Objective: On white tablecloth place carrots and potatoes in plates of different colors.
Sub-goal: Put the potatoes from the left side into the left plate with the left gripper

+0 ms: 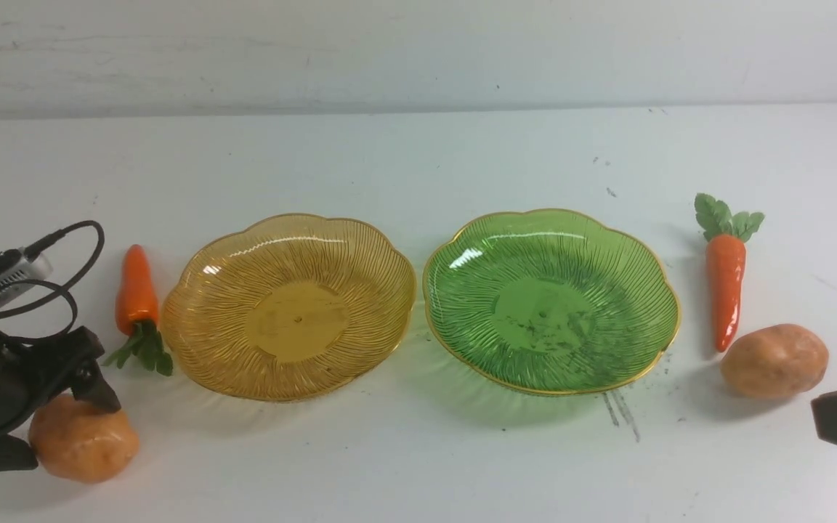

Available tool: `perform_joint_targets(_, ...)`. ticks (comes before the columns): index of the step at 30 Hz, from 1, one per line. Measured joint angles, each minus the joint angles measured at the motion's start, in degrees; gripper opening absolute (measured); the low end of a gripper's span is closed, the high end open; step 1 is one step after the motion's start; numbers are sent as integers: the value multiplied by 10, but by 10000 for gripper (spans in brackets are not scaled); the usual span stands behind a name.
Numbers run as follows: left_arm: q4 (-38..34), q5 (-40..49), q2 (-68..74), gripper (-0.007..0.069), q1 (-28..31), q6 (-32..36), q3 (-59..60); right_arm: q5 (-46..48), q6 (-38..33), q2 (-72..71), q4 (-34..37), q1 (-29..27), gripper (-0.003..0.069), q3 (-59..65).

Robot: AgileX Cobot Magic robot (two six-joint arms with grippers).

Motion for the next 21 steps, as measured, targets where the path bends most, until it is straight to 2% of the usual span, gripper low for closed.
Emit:
perform_joint_targets(3,1,-4,8,650,0,3,-4,0,0,0,0,0,-15,0)
perform_joint_targets(8,6,7,11,444,0,5,-13,0,0,0,0,0,-15,0)
perform_joint_targets(12,19,54,9,414,-3,12,-46,-1,0,0,0,0,-15,0)
perform_joint_targets(14,13,83,-4,407,-18,38,-88,-2,0,0,0,0,-15,0)
perform_joint_targets(17,-25,86,-19,402,-68,114,-147,-11,2,0,1,0,-15,0)
perform_joint_targets(21,-76,22,0,401,-147,179,-191,-23,10,0,2,0,-15,0)
